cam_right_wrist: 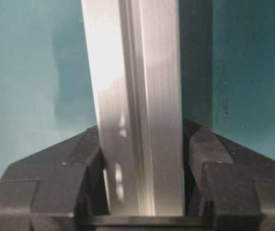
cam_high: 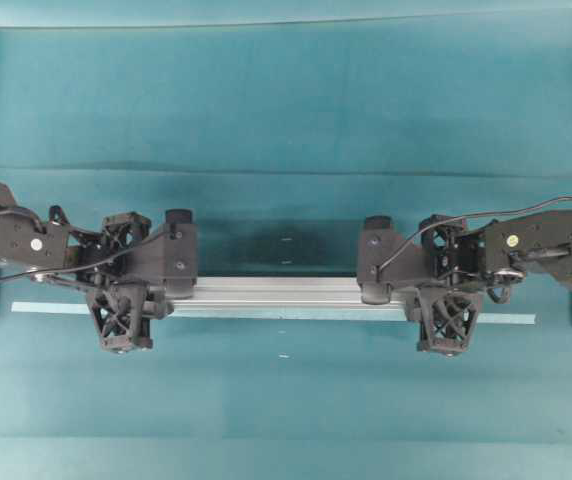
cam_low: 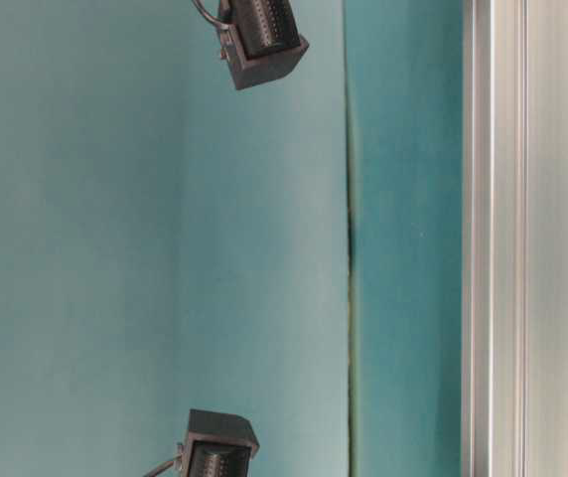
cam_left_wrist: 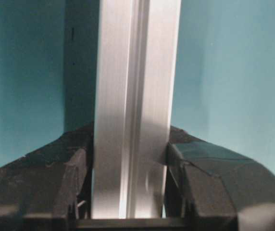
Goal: Lift the metal rail with both hands and move it towards you.
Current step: 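Close both grippers on the silver rail, then lift the rail with both grippers and pull it toward the robot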
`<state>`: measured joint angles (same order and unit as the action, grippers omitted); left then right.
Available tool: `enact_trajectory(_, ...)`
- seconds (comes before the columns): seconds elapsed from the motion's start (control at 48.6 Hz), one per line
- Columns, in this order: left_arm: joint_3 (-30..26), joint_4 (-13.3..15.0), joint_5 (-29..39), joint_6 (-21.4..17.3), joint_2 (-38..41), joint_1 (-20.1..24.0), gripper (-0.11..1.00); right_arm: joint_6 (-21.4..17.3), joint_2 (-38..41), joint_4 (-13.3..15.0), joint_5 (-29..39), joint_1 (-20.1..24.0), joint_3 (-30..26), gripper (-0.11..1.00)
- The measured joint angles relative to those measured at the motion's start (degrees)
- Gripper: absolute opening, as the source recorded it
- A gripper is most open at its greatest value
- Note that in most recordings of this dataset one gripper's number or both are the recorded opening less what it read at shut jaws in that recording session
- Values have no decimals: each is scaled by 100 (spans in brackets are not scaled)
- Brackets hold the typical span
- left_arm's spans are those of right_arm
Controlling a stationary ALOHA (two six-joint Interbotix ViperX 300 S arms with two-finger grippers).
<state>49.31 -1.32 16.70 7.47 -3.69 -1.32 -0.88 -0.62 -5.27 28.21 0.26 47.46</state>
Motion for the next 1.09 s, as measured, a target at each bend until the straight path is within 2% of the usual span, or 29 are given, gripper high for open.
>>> enact_trajectory(0.185, -123, 9, 457, -9, -185, 9, 30, 0, -123, -105, 369, -26, -158, 37)
enact_trajectory(0.453, -668, 9, 1802, 0, -870, 18, 30, 0, -721, -185, 1688, -105, -712, 37)
enact_trajectory(0.782, -1494, 18, 3208, 18, -1529, 35, 30, 0, -1318, -185, 3384, -237, -1723, 37)
enact_trajectory(1.09, -2399, 26, 4245, 18, -1652, 53, 30, -229, -1450, -185, 4711, -237, -2716, 37)
